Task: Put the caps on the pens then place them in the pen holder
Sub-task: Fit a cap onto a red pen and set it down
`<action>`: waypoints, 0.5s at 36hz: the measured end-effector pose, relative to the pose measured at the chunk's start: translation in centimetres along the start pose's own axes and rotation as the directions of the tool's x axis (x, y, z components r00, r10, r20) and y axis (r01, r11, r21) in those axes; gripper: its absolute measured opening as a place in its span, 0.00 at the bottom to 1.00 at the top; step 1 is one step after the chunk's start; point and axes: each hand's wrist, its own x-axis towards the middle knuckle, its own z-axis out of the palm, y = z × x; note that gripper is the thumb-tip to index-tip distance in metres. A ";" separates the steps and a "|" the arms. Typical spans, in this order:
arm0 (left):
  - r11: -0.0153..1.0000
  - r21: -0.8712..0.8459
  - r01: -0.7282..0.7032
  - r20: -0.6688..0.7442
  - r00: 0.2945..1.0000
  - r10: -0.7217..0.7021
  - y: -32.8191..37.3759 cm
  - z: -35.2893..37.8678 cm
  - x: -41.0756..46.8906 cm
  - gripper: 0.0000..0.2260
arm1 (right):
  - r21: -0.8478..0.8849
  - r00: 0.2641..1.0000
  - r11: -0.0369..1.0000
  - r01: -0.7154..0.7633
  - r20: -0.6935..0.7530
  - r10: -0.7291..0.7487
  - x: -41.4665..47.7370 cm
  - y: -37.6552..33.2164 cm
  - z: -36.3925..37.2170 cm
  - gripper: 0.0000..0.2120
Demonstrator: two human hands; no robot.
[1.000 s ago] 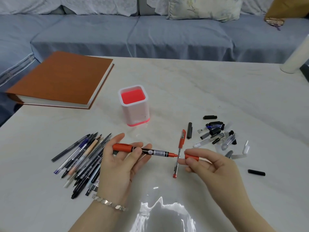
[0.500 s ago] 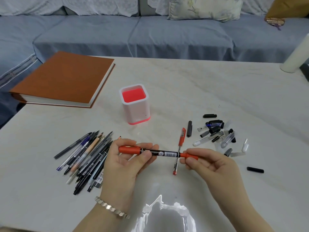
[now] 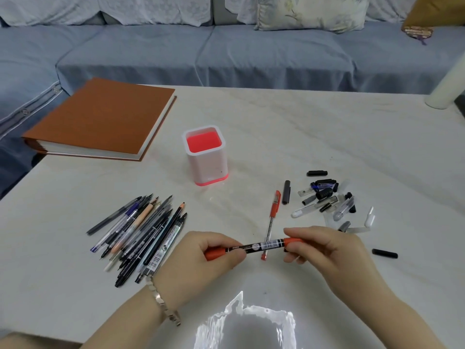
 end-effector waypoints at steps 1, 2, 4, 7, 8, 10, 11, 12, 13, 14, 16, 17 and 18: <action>1.000 0.010 -0.010 -0.011 1.000 0.010 0.0 0.1 0.0 0.10 | -0.101 0.998 0.994 0.046 0.035 -0.043 0.1 0.2 -0.2 0.09; 0.999 0.023 -0.025 -0.016 1.000 0.025 -0.1 0.1 0.0 0.09 | -0.187 0.995 0.979 0.077 0.080 -0.063 0.2 0.4 -0.3 0.04; 0.995 0.061 -0.083 -0.020 0.996 0.084 -0.2 0.2 0.1 0.06 | -0.332 0.981 0.930 0.159 0.159 -0.111 0.4 1.0 -0.6 0.12; 0.977 0.106 -0.187 -0.036 0.981 0.192 -0.3 0.2 0.1 0.05 | -0.424 0.955 0.862 0.279 0.219 -0.202 0.3 1.3 -0.8 0.17; 0.970 0.105 -0.217 -0.044 0.974 0.223 -0.2 0.2 0.1 0.05 | -0.428 0.945 0.847 0.315 0.219 -0.241 0.2 1.4 -0.8 0.16; 0.953 0.114 -0.279 -0.054 0.957 0.286 0.0 0.3 0.0 0.04 | -0.426 0.934 0.833 0.353 0.207 -0.290 0.1 1.5 -0.7 0.14; 0.940 0.132 -0.314 -0.057 0.944 0.324 0.0 0.3 0.1 0.04 | -0.418 0.931 0.833 0.362 0.197 -0.306 0.1 1.5 -0.7 0.14; 0.922 0.153 -0.355 -0.060 0.928 0.367 0.0 0.3 0.1 0.05 | -0.407 0.927 0.833 0.374 0.186 -0.326 0.2 1.6 -0.7 0.14; 0.902 0.176 -0.394 -0.064 0.910 0.410 -0.2 0.4 0.2 0.06 | -0.402 0.924 0.832 0.381 0.177 -0.338 0.2 1.6 -0.7 0.14; 0.879 0.204 -0.430 -0.068 0.890 0.451 -0.3 0.4 0.2 0.07 | -0.399 0.922 0.831 0.387 0.170 -0.347 0.3 1.7 -0.7 0.14; 0.821 0.288 -0.492 -0.077 0.843 0.532 -0.6 0.4 0.4 0.07 | -0.397 0.920 0.830 0.392 0.170 -0.354 0.4 1.8 -0.8 0.15; 0.787 0.333 -0.520 -0.078 0.817 0.572 -0.8 0.5 0.5 0.06 | -0.393 0.920 0.832 0.392 0.171 -0.353 0.4 1.9 -0.7 0.15; 0.750 0.371 -0.547 -0.079 0.786 0.613 -0.9 0.5 0.7 0.05 | -0.381 0.921 0.838 0.390 0.168 -0.352 0.5 2.1 -0.7 0.15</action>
